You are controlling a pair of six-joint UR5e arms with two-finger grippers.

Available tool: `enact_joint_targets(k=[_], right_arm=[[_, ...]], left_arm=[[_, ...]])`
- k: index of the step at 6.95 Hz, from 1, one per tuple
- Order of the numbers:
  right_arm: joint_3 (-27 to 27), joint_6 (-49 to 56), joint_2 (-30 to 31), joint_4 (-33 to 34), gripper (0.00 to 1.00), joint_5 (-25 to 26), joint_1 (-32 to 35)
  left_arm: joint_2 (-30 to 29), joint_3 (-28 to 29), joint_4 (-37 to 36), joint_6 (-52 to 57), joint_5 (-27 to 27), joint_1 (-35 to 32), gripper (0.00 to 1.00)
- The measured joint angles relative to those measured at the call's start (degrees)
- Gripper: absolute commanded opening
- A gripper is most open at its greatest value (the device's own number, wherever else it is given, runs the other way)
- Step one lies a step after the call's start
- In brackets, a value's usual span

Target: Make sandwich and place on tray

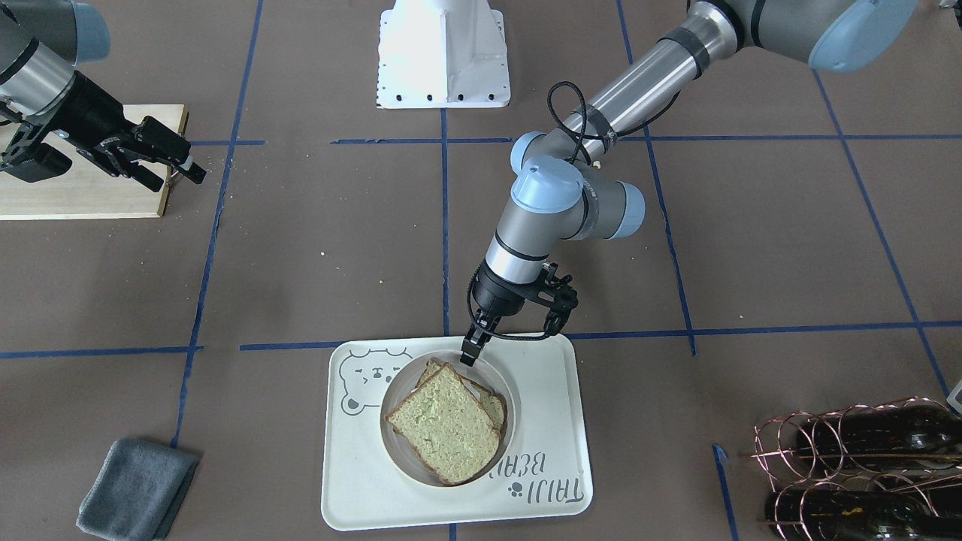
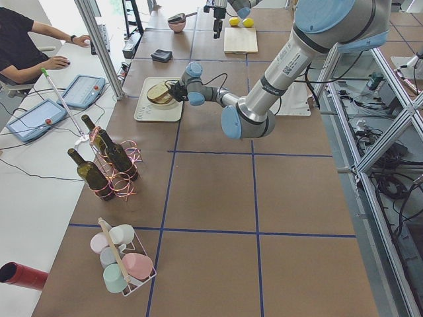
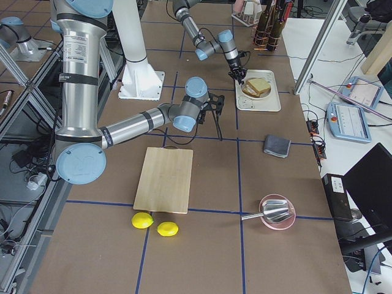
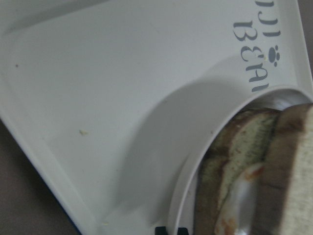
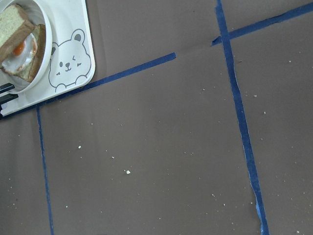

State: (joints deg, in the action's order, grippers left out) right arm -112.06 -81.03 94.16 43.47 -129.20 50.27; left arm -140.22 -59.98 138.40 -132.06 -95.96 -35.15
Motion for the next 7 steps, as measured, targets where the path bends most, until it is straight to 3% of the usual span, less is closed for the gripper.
enact_joint_targets(k=[3, 5, 7], right_arm=[[0.1, 0.0, -0.2, 0.1, 1.00, -0.1, 0.1], [0.4, 1.1, 0.1, 0.7, 1.00, -1.6, 3.0], [1.1, 9.1, 0.8, 4.2, 1.00, -5.6, 9.2]], left_arm=[[2.3, -6.8, -3.0, 1.0, -2.3, -0.3, 0.30], [12.4, -21.8, -6.9, 8.5, -8.1, -0.6, 0.30], [28.0, -38.4, -8.0, 27.4, -14.7, -2.1, 0.32]])
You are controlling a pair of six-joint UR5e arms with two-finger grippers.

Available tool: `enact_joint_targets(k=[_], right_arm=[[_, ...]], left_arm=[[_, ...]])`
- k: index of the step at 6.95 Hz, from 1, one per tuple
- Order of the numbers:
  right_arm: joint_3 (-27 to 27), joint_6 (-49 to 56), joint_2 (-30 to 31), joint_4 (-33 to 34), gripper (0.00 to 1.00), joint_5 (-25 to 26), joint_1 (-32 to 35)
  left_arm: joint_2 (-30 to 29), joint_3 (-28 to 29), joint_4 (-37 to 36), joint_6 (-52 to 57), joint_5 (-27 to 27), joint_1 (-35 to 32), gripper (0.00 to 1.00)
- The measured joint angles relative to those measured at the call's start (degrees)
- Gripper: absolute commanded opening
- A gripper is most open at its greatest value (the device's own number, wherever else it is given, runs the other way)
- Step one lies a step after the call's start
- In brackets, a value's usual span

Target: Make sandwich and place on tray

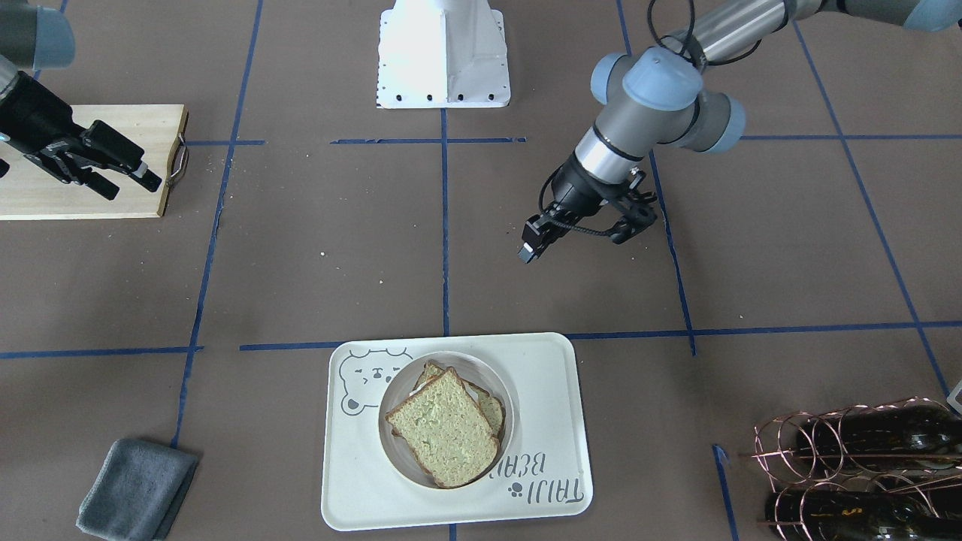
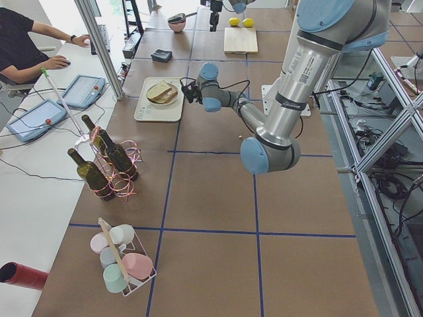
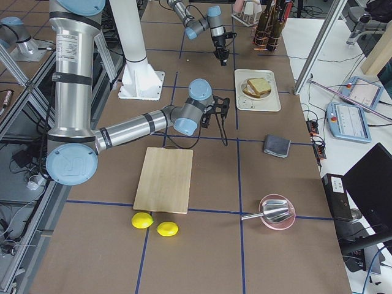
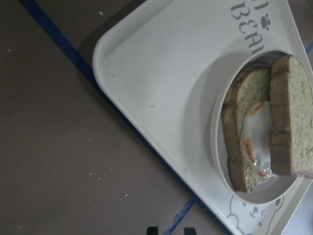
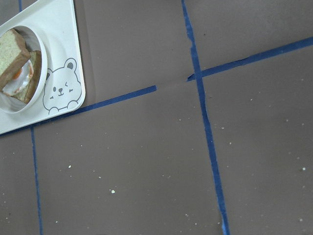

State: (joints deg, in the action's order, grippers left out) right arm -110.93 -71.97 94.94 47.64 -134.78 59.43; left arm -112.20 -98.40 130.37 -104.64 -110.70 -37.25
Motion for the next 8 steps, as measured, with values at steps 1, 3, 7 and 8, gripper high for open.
enact_joint_targets(k=[1, 3, 7, 8], right_arm=[[0.1, 7.7, 0.4, 4.4, 1.00, -1.0, 3.1], [0.1, 29.8, 1.1, 17.1, 1.00, -2.6, 10.9], [0.0, 73.5, 0.8, 47.1, 1.00, -2.7, 25.1], [0.0, 78.6, 0.6, 51.0, 1.00, -1.7, 26.7]], left_arm=[[7.3, -5.0, 0.1, 10.6, -3.9, -2.4, 0.35], [20.7, -9.5, 0.6, 36.1, -13.5, -12.9, 0.36], [32.7, -4.0, -5.9, 85.6, -21.3, -37.7, 0.38], [31.8, -3.8, -16.0, 96.0, -21.7, -43.7, 0.45]])
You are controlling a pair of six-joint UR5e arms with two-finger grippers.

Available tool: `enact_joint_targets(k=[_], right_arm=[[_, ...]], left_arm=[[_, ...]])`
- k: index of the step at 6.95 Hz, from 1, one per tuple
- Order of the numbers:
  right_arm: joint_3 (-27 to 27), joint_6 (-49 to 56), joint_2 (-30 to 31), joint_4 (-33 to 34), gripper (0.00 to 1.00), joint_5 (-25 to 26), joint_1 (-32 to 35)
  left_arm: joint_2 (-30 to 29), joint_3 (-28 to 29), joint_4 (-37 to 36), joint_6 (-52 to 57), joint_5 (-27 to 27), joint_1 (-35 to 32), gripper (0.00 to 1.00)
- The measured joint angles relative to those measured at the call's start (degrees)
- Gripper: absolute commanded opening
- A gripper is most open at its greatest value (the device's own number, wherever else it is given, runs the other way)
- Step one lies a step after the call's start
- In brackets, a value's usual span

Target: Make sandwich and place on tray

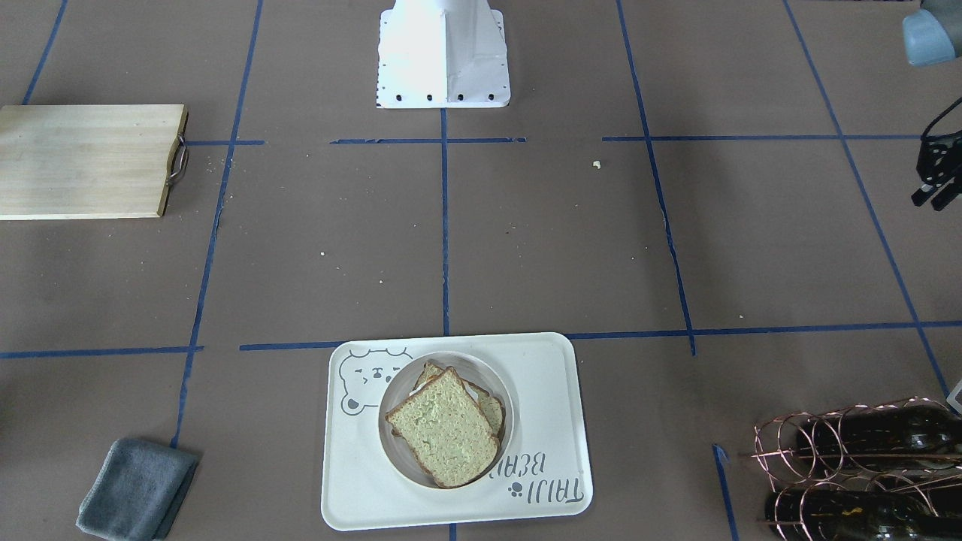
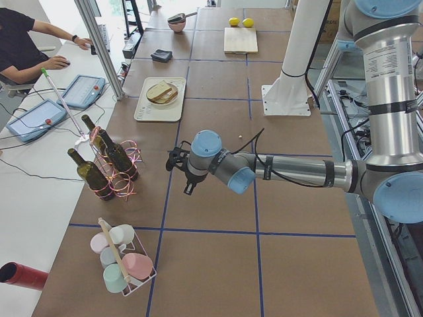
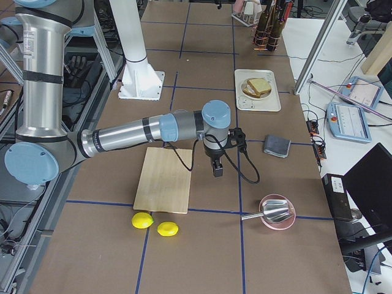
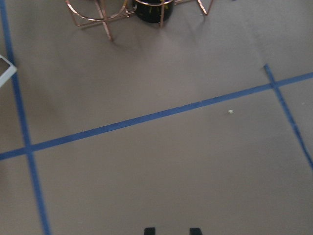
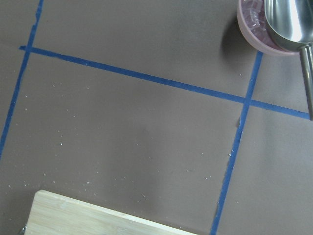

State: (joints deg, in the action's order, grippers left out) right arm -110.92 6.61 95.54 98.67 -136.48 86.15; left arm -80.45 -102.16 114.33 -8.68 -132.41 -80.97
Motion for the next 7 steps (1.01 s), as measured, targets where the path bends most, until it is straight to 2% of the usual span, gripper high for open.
enact_joint_targets(k=[1, 2, 3, 5, 7], right_arm=[[0.1, 1.8, -0.4, 1.6, 1.00, 1.6, 0.2], [0.3, 2.0, -0.9, 2.3, 1.00, 3.0, -0.1], [0.8, 1.5, -0.9, 2.6, 1.00, 3.6, -0.3], [1.9, 0.9, -0.4, 2.7, 1.00, 3.1, -0.4], [2.1, 1.0, -0.2, 2.4, 1.00, 2.6, -0.4]], left_arm=[[-2.6, -0.1, -11.9, 8.4, -0.1, -4.9, 0.57], [-5.3, -0.4, -21.2, 12.6, -0.2, -7.5, 0.82], [-6.3, -0.7, -26.2, 14.4, -0.3, -8.6, 1.00], [-4.9, -1.6, -28.2, 14.9, -0.8, -9.1, 1.00], [-4.4, -1.7, -26.8, 14.8, -2.2, -9.1, 1.00]])
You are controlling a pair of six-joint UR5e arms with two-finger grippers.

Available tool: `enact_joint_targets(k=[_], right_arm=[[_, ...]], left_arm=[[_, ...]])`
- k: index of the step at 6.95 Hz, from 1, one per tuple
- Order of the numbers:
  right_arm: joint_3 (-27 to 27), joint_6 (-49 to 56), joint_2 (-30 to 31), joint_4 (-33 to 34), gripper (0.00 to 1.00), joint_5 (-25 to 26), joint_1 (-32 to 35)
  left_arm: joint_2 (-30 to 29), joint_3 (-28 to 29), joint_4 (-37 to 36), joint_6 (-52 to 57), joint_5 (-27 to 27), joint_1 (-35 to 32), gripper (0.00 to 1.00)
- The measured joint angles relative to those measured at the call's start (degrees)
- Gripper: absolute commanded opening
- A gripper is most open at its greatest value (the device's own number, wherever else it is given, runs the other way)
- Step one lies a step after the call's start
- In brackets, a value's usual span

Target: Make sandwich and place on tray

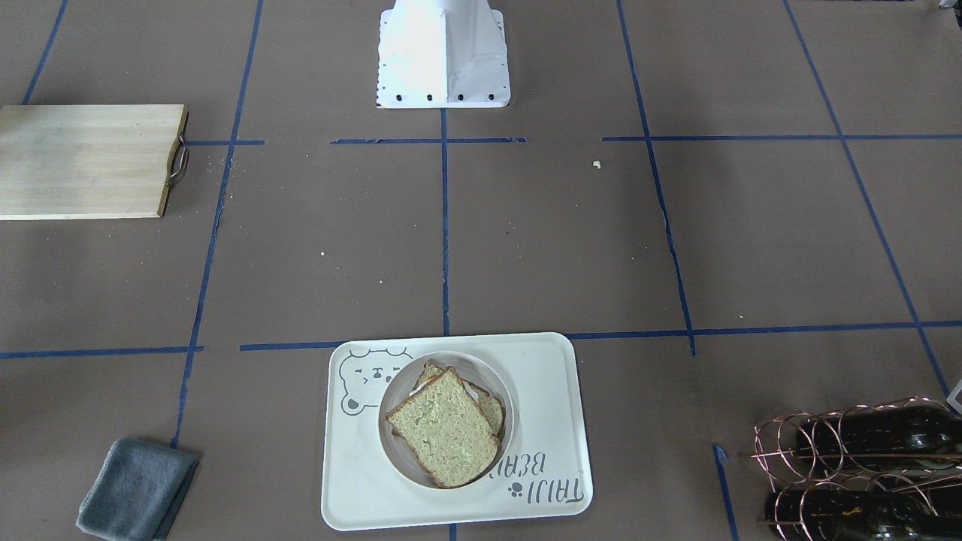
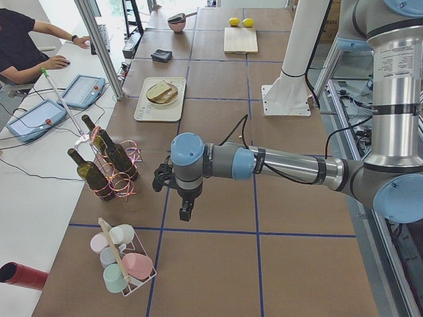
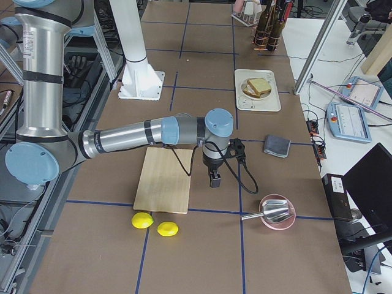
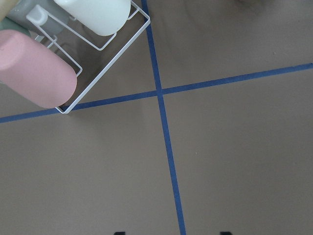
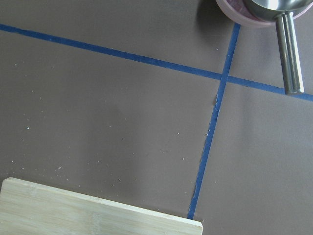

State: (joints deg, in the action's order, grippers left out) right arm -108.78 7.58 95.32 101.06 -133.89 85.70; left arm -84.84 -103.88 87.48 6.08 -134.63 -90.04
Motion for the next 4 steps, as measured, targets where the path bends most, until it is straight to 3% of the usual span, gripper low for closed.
enact_joint_targets(k=[4], right_arm=[[0.6, 0.6, 0.5, -0.3, 1.00, 0.5, -0.1]], left_arm=[[3.5, -0.1, 2.6, 0.1, -0.5, 0.1, 1.00]])
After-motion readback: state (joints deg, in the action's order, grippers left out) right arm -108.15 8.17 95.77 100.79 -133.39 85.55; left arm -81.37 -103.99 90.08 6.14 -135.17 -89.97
